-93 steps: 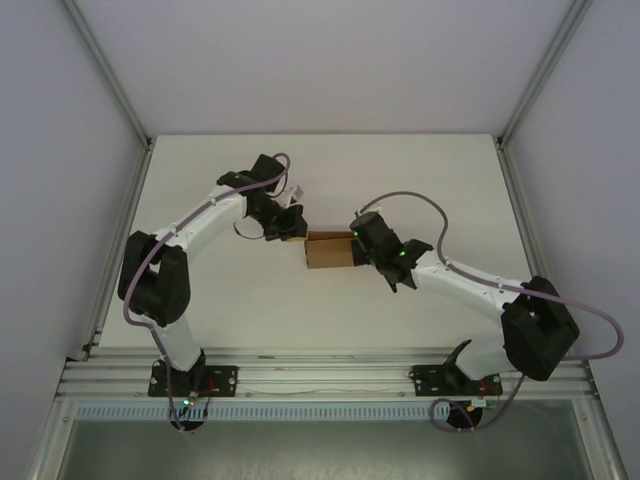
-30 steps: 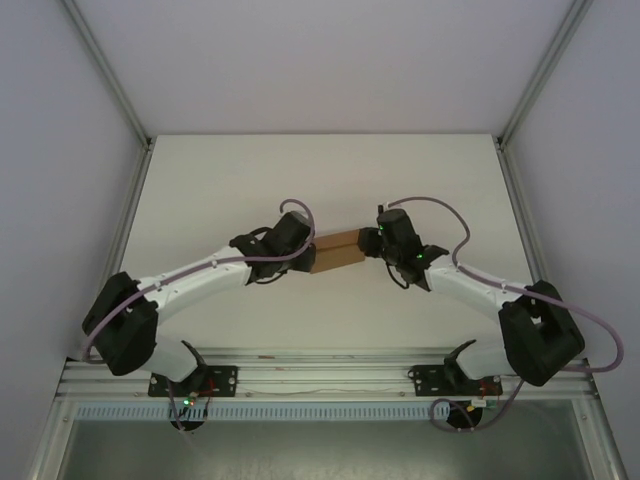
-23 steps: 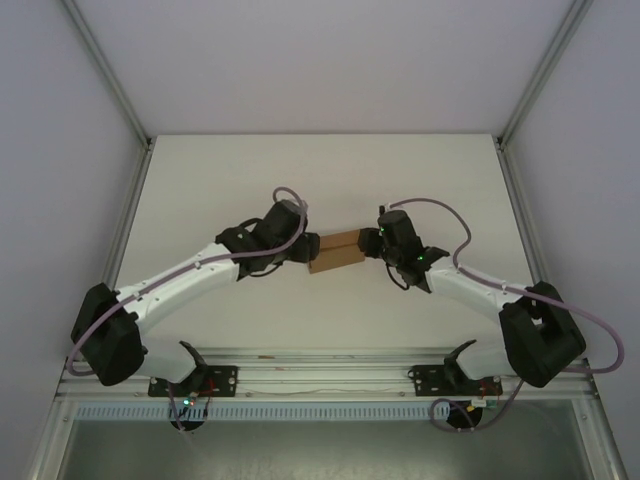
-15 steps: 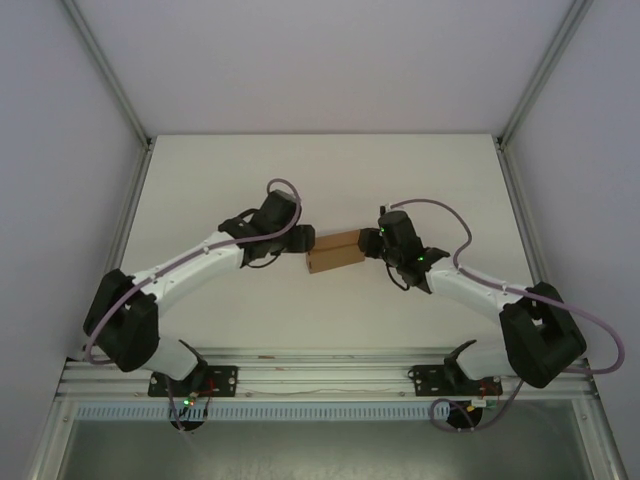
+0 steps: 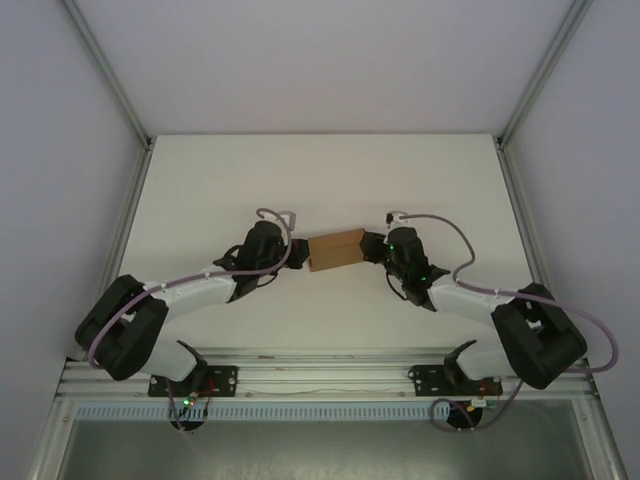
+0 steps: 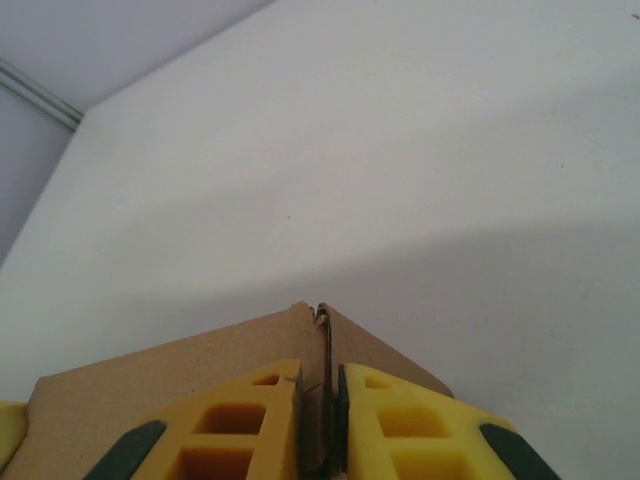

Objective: Assemble paper box

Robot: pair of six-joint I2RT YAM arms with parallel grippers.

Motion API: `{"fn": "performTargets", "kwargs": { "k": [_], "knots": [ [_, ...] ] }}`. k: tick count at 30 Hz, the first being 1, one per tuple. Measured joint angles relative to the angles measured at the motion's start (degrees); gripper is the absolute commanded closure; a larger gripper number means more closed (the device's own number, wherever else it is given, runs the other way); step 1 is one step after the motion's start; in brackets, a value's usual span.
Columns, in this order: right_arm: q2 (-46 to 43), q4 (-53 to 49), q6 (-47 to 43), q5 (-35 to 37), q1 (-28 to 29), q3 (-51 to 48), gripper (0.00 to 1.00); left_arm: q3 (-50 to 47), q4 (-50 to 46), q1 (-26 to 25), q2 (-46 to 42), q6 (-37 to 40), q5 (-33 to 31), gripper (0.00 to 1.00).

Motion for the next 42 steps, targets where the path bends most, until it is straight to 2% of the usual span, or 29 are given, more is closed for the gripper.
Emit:
{"fn": "performTargets", "kwargs": {
  "k": [4,7,10,12,13,15,17,19,22,25,28,32,34,38,42],
  "knots": [
    [0.7,6.1,0.0,-0.4,-0.5,-2.2,0.89,-1.2,4.3,0.2,0.8,0.3,0.0,0.9],
    [-0.2,5.4,-0.2,-0.8,-0.5,-1.9,0.89,-0.7,3.3,0.2,-0.2,1.3,-0.3,0.8],
    [-0.9,-0.5,-0.9,-1.0,-0.5,1.0,0.81,1.4,-1.3,0.2,-0.6,2.7,-0.8,0.58],
    [-1.0,-5.0,-1.3,-0.9,-0.5,3.4,0.67,4.3,-7.0,0.2,-0.6,3.7,-1.9,0.54],
    [-1.1,-7.3,-1.6,-0.9,-0.6,4.5,0.6,6.0,-10.0,0.2,-0.5,4.1,-2.4,0.47],
    [-1.4,-11.6,-2.0,-1.5,-0.4,6.6,0.45,9.9,-15.5,0.1,0.0,5.2,-3.1,0.26],
    [-1.9,-16.2,-3.3,-1.9,-0.1,9.2,0.37,14.5,-20.6,-0.2,0.0,6.2,-4.7,0.01],
    [-2.6,-20.4,-5.0,-2.1,-0.1,12.8,0.28,18.8,-24.4,-0.3,0.0,7.0,-6.8,0.0],
    [-3.8,-24.8,-9.2,-2.3,-0.1,19.3,0.0,24.9,-29.5,0.2,-0.7,8.1,-11.1,0.0],
    [-4.0,-27.1,-16.0,-4.7,-0.2,25.4,0.0,26.9,-32.3,2.1,-3.0,8.8,-14.1,0.0],
    [-1.7,-33.1,-27.8,-11.4,-0.3,32.3,0.0,26.5,-34.6,6.1,-5.9,8.8,-15.7,0.0],
    [5.1,-48.3,-51.4,-21.6,-0.3,44.3,0.0,23.4,-37.0,13.3,-9.9,8.4,-17.6,0.0],
    [8.9,-56.6,-62.9,-24.1,0.0,49.4,0.0,20.5,-37.8,16.6,-12.0,7.6,-18.3,0.0],
    [17.2,-70.1,-79.9,-23.2,1.7,57.0,0.0,13.7,-39.1,20.2,-16.6,5.2,-19.6,0.0],
    [25.3,-75.1,-88.2,-18.0,3.9,59.8,0.01,9.2,-40.5,20.6,-19.0,3.1,-20.1,0.0]
  ]
}}
